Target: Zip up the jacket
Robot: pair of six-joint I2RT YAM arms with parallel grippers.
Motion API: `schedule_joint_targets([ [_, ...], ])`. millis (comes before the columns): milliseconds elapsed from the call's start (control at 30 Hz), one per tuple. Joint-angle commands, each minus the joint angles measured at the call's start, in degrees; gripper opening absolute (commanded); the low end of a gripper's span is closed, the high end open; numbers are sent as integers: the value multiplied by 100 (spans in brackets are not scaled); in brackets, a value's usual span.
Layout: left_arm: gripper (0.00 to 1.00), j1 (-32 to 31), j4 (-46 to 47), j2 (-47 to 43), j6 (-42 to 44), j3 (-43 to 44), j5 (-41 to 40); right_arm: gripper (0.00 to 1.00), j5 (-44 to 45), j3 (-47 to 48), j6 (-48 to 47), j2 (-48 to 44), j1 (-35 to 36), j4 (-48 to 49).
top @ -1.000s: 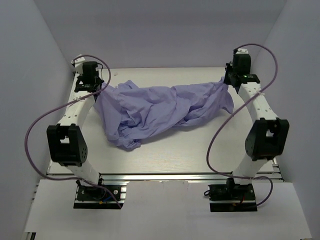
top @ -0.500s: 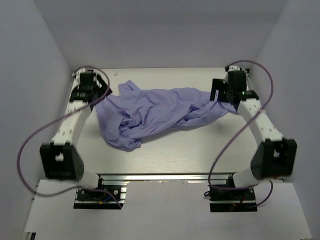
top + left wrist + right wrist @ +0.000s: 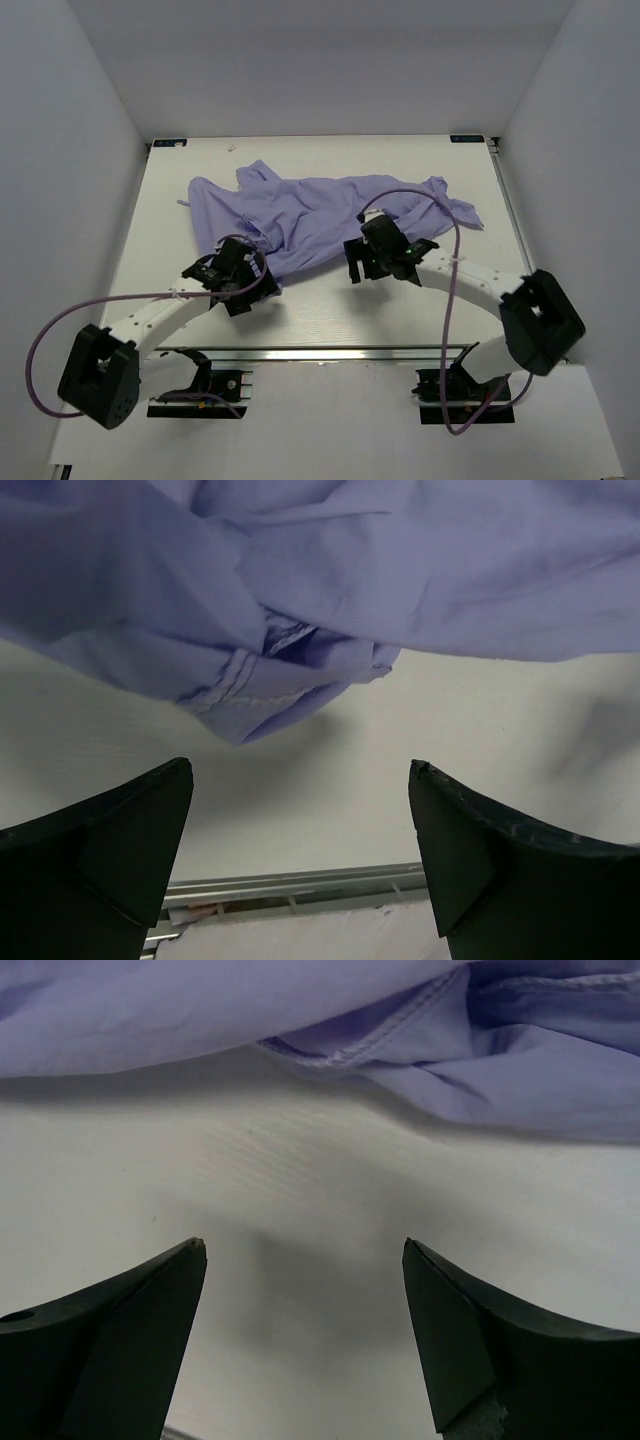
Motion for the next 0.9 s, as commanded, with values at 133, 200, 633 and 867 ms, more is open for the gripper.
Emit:
schedule_joint_targets([
  [133,98,-217,839,757,-373,157,-630,83,749,606,130,1390,111,1138],
  [200,98,-217,901,1116,-391,341,-947,84,961,843,112,1664,111,1323],
  [633,0,-209,472,1743,-136,1256,-1729,40,1594,1820,323,2842,32,1851],
  [867,0,-217,85,67,119,1475,-2160,0,1823,1436,289,2203,-73,2141],
])
